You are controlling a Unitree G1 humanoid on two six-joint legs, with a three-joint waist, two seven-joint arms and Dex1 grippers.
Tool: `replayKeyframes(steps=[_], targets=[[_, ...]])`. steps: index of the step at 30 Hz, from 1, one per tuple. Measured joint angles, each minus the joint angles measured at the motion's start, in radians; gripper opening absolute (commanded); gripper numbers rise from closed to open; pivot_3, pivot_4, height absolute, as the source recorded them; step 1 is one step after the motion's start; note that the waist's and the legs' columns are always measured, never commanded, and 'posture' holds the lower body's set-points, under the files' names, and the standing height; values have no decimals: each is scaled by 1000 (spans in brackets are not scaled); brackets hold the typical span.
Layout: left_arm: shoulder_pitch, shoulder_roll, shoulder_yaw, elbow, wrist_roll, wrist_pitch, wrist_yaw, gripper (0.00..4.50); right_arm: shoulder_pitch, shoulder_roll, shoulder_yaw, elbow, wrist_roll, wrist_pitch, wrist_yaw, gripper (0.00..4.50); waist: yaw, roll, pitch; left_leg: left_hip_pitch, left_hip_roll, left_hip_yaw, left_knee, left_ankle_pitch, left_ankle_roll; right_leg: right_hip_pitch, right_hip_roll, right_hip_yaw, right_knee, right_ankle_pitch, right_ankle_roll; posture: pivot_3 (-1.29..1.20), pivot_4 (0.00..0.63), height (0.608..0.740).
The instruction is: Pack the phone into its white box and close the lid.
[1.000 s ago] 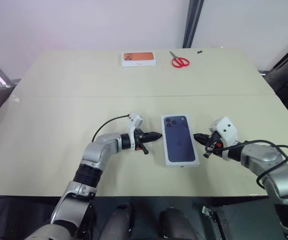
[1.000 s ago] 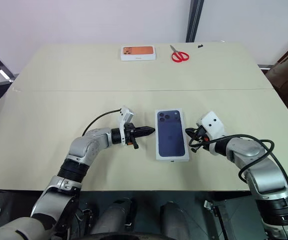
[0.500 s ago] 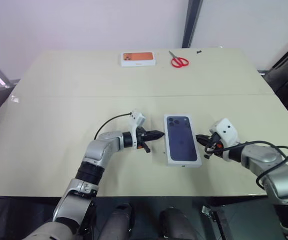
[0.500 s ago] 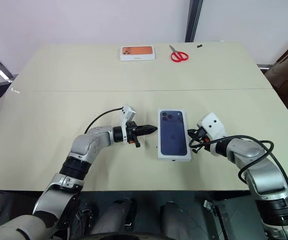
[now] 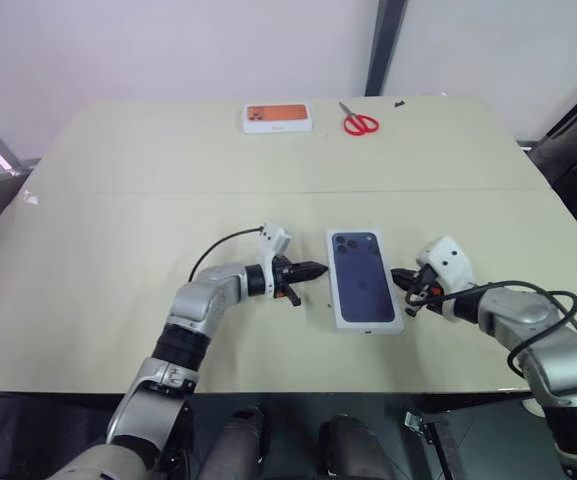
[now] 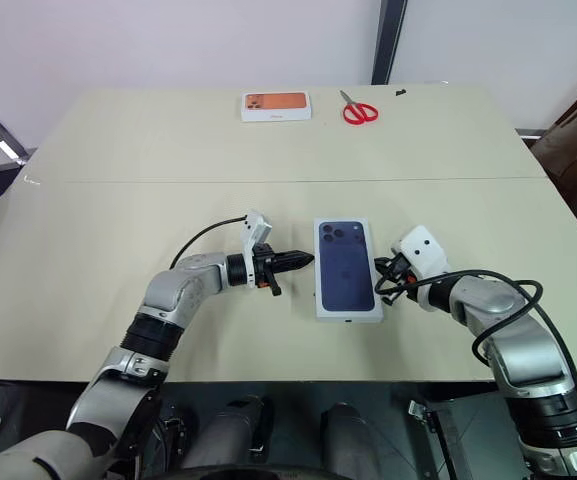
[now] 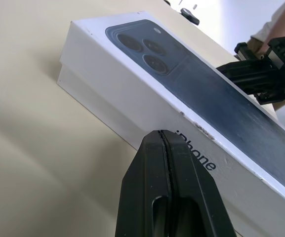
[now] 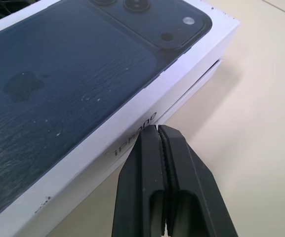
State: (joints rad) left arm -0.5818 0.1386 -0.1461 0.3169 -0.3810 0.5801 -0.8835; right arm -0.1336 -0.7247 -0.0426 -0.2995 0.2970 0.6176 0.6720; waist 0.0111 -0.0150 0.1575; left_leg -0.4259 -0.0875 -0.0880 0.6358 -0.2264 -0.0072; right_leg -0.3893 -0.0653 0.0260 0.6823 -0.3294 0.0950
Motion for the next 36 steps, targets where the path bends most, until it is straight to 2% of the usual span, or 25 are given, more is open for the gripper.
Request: replayKeyframes(steps=[14, 26, 32, 36], targets=[[-41, -20, 4, 80, 22, -42, 12, 0, -64, 20, 37, 65, -60, 4, -40, 61, 1, 0, 0, 0, 0, 0, 1, 1, -2, 0, 0, 0, 0, 0, 0, 0, 150, 734], [-38, 0, 16, 75, 24, -50, 21, 0, -77, 15, 54, 120, -126, -12, -57, 61, -1, 0, 0, 0, 0, 0, 1, 2, -4, 0, 0, 0, 0, 0, 0, 0, 150, 734], [-34, -2, 79, 58, -2, -63, 43, 0, -127, 52, -68, 117, -42, -11, -56, 61, -1, 0, 0, 0, 0, 0, 0, 2, -4, 0, 0, 0, 0, 0, 0, 0, 150, 734], [-82, -37, 107, 28, -39, -45, 56, 0, -122, 72, -72, 62, 9, -10, -19, 61, 2, 0, 0, -1, 0, 0, 2, 2, -4, 0, 0, 0, 0, 0, 0, 0, 150, 734]])
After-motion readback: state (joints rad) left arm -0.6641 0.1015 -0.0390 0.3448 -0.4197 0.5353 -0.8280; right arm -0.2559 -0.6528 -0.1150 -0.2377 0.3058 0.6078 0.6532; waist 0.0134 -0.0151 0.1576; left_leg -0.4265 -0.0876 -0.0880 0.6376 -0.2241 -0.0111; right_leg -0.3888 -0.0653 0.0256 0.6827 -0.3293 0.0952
